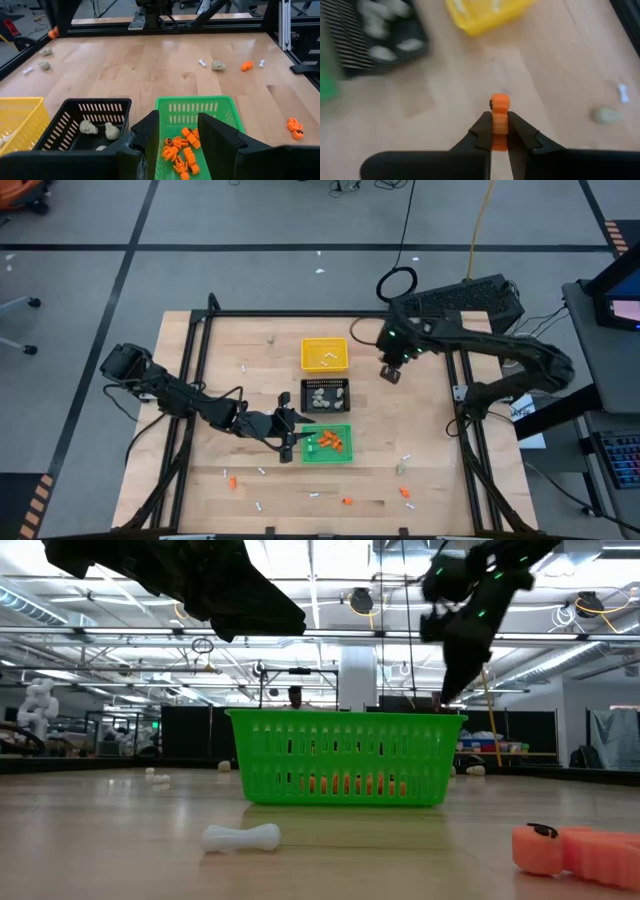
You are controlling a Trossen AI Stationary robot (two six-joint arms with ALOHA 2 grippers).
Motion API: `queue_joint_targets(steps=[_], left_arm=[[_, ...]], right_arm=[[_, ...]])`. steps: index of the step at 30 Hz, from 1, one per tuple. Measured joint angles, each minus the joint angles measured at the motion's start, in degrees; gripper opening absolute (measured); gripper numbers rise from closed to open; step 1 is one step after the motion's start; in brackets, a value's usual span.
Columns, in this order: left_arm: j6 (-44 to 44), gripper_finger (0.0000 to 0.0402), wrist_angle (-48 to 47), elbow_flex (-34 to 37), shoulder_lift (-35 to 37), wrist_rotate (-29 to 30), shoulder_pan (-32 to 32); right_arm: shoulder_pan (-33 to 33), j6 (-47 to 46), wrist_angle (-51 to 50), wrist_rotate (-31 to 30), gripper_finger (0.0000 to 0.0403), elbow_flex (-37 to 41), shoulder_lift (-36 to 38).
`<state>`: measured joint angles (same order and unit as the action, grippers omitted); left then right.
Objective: Sort Halloween decoration
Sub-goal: Put the orange skeleton toy into the green basket
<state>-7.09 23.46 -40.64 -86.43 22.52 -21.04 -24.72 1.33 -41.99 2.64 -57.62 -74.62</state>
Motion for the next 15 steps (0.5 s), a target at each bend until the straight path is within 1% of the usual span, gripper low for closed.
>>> queue_joint_targets(steps=[4,8,11,15], left_arm=[[0.0,0.0134,0.02,0.0,0.0,0.0,0.0],[0.0,0.0134,0.02,0.0,0.0,0.03,0.0],[0.0,0.0134,0.11,0.0,0.0,0.07,0.0],[0.0,0.0134,0.91,0.0,0.0,0.13,0.0]], right_arm=[[4.84,-3.07,6.38,0.58,0.0017,6.42,9.08],[9.69,-4.82,13.93,0.62,0.0017,13.14,16.66],[13.23,-6.46,20.5,0.62,0.0017,18.54,20.97],[17.67,-7.91,31.9,0.56,0.0017,25.68,24.65]])
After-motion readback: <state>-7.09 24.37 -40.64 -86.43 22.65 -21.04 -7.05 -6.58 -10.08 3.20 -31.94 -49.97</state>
